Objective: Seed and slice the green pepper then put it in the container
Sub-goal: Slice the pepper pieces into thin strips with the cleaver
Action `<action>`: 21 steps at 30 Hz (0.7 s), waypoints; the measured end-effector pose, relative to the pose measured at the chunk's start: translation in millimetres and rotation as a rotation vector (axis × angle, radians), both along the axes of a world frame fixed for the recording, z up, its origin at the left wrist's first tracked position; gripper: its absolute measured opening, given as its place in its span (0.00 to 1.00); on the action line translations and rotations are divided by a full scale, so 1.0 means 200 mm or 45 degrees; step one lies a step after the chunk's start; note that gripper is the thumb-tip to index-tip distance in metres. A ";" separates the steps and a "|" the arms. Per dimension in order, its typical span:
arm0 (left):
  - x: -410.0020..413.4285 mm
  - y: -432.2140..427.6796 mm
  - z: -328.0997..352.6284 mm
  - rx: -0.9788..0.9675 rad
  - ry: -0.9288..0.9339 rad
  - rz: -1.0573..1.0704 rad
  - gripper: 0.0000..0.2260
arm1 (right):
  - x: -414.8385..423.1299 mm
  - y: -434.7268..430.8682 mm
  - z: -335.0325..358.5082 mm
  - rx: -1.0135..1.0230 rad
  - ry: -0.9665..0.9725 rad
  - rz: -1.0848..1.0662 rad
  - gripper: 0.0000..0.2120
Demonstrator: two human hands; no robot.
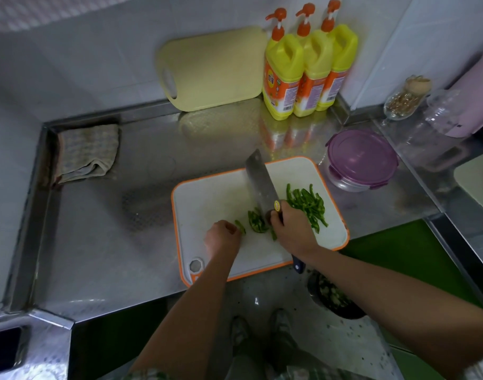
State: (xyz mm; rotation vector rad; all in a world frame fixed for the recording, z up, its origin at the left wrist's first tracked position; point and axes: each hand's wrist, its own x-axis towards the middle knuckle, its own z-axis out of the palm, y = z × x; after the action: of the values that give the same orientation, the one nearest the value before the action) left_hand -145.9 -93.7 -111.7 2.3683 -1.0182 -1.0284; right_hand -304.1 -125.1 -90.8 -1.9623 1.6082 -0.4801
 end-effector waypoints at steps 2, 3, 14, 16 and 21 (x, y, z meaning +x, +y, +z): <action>-0.02 0.00 -0.01 -0.032 0.039 -0.014 0.03 | -0.04 0.01 0.00 0.021 0.019 0.014 0.08; -0.03 0.00 -0.01 -0.049 0.061 -0.033 0.04 | -0.05 0.02 0.00 0.034 0.055 0.030 0.08; -0.07 0.02 -0.03 -0.149 0.011 -0.120 0.11 | -0.01 0.11 -0.04 0.113 0.232 0.148 0.09; -0.08 0.02 -0.03 -0.147 0.007 -0.154 0.12 | 0.00 0.12 -0.06 0.142 0.257 0.170 0.09; -0.12 0.01 -0.04 -0.151 0.075 -0.227 0.13 | -0.04 0.10 -0.08 0.155 0.282 0.103 0.09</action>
State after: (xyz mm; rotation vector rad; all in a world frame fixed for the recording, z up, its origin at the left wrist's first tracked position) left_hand -170.2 -91.2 -119.4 2.1706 -1.2505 -1.0617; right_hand -312.1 -105.1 -105.9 -2.0354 1.6401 -0.1327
